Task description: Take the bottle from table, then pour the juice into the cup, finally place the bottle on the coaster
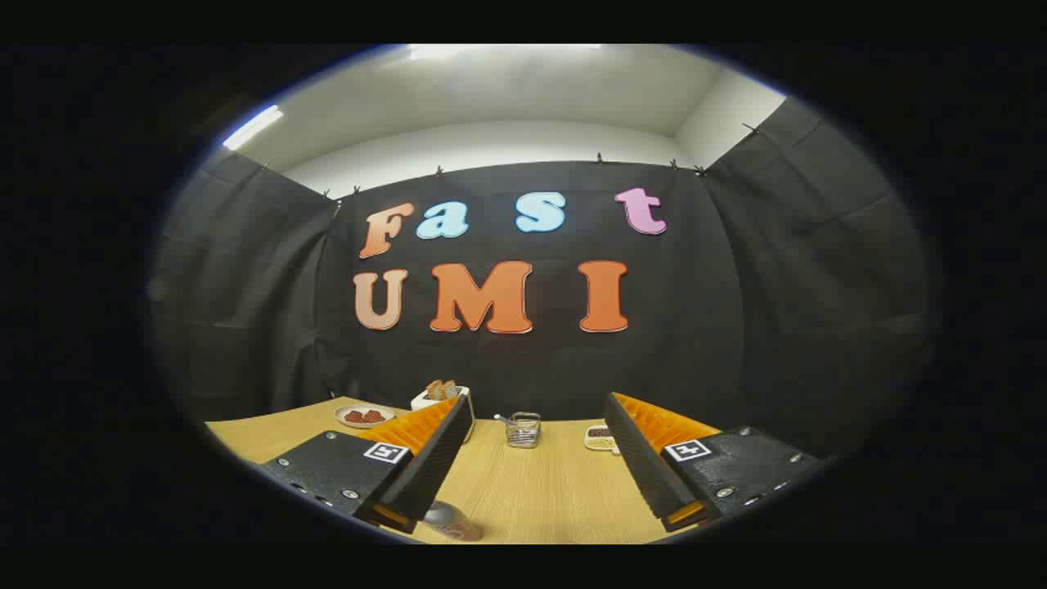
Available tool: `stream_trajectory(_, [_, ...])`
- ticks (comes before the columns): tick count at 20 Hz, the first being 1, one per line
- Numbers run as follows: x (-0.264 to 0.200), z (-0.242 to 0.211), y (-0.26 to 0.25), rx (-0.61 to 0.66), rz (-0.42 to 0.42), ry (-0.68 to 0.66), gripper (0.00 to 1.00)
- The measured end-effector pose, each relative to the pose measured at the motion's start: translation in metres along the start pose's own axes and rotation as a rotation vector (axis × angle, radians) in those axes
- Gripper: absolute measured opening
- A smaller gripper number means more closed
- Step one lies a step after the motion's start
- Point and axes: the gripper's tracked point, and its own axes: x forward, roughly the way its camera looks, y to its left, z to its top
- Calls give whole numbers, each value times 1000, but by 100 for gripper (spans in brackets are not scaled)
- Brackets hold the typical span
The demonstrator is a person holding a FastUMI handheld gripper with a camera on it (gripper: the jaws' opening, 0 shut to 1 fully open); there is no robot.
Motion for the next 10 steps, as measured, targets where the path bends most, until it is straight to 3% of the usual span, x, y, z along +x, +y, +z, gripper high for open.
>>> stream_trajectory(10, [3, 2, 2, 3, 0, 28, 98])
